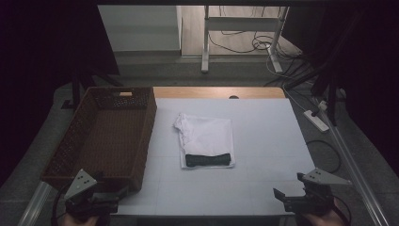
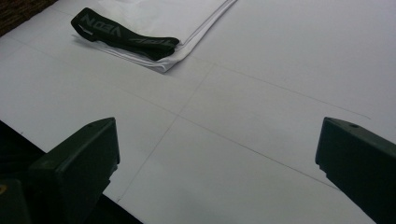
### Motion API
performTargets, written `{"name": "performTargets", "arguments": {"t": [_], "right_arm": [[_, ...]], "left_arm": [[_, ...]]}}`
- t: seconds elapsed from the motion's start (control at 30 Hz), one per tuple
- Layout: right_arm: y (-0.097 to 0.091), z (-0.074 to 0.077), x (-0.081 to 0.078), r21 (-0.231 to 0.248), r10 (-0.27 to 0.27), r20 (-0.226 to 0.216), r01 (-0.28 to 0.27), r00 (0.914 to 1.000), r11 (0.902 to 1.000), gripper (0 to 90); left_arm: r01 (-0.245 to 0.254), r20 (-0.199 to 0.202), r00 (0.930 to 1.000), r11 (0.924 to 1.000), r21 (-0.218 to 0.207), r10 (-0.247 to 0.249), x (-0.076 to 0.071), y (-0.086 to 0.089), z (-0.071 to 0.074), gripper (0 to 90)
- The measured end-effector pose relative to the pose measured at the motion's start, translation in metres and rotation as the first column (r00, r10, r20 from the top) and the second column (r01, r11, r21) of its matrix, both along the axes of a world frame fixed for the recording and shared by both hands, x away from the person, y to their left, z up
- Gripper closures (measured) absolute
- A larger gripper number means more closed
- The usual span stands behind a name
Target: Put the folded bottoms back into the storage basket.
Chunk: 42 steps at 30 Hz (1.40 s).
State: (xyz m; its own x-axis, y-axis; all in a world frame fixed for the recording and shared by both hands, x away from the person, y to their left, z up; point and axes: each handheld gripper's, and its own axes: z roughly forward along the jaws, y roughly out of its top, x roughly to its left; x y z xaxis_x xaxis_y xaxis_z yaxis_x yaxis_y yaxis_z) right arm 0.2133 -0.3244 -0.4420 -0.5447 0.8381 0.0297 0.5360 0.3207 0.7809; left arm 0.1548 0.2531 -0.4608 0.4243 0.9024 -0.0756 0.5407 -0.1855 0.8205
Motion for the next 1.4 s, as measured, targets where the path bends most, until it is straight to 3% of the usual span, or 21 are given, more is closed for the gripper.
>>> {"name": "performTargets", "arguments": {"t": [0.83, 1.1, 1.4], "right_arm": [[0.0029, -0.0004, 0.0003, -0.018, 0.032, -0.001, -0.032, 0.9995, 0.9993, 0.3], [0.0039, 0.0, 0.0009, -0.021, 0.041, -0.002, -0.041, 0.9991, 0.9989, 0.3], [0.005, 0.0015, -0.0002, -0.005, 0.053, 0.023, -0.053, 0.9983, 0.9986, 0.3]], "left_arm": [[-0.001, -0.002, 1.0, 1.0, -0.003, 0.001, 0.0001, 0.0004, 0.0001, 0.0], [0.012, 0.007, 0.9999, 0.9992, -0.039, -0.012, 0.0006, 0.0017, 0.0024, 0.0], [0.021, 0.021, 0.9996, 0.9995, -0.023, -0.021, 0.002, -0.0013, 0.0062, 0.0]]}}
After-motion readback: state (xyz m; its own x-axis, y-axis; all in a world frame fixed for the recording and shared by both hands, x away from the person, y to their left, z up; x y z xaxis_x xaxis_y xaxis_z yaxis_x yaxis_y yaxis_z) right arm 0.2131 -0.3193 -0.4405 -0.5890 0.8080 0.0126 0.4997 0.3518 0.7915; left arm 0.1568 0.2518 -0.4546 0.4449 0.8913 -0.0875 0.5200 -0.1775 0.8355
